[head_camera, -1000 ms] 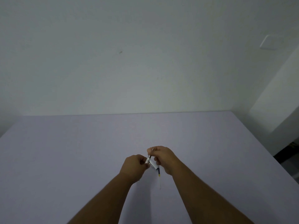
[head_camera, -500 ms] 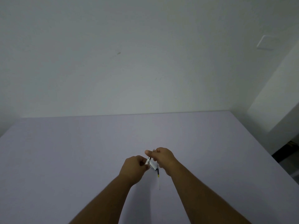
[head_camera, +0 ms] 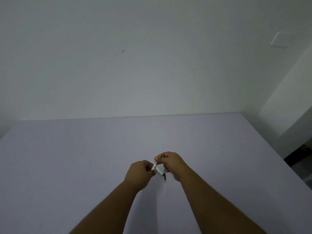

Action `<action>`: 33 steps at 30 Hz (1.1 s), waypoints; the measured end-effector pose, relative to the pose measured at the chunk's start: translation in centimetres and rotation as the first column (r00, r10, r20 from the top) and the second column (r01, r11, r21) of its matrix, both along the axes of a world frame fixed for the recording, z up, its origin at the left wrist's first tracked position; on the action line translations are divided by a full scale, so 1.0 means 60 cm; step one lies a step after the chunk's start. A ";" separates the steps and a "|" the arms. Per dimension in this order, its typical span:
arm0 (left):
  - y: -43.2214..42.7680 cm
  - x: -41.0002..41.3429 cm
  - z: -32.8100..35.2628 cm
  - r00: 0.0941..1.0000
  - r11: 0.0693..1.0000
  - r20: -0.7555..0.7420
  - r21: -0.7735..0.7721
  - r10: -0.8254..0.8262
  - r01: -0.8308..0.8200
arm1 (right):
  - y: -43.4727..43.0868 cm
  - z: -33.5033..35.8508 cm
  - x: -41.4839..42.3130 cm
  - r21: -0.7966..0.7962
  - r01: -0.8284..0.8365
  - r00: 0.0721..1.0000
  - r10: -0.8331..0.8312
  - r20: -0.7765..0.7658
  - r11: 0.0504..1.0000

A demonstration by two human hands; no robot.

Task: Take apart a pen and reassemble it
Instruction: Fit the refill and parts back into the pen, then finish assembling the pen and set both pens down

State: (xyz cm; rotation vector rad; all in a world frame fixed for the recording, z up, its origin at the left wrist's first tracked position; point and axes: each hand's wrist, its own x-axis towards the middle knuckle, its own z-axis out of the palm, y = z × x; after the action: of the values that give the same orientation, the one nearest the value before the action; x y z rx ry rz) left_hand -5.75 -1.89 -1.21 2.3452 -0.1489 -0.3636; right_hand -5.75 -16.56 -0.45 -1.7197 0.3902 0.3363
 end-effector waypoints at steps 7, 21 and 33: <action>-0.003 -0.002 -0.007 0.998 0.999 0.046 0.011 0.037 -0.038 | 0.009 -0.002 0.012 -0.098 0.024 0.998 -0.030 -0.063 0.995; 0.014 0.023 -0.041 0.957 0.973 -0.213 -0.074 0.197 -0.217 | -0.009 -0.062 0.058 -0.568 -0.018 1.000 0.004 -0.025 0.823; 0.034 0.037 -0.078 0.883 0.918 -0.407 -0.204 0.235 -0.339 | 0.034 -0.140 0.076 -0.879 -0.296 0.927 0.334 -0.171 0.375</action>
State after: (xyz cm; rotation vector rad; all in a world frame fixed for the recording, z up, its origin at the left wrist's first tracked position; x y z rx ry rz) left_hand -3.51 0.12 -5.88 1.9465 0.3185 -0.5950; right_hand -1.18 -14.55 -8.86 -2.9108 0.1910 0.4062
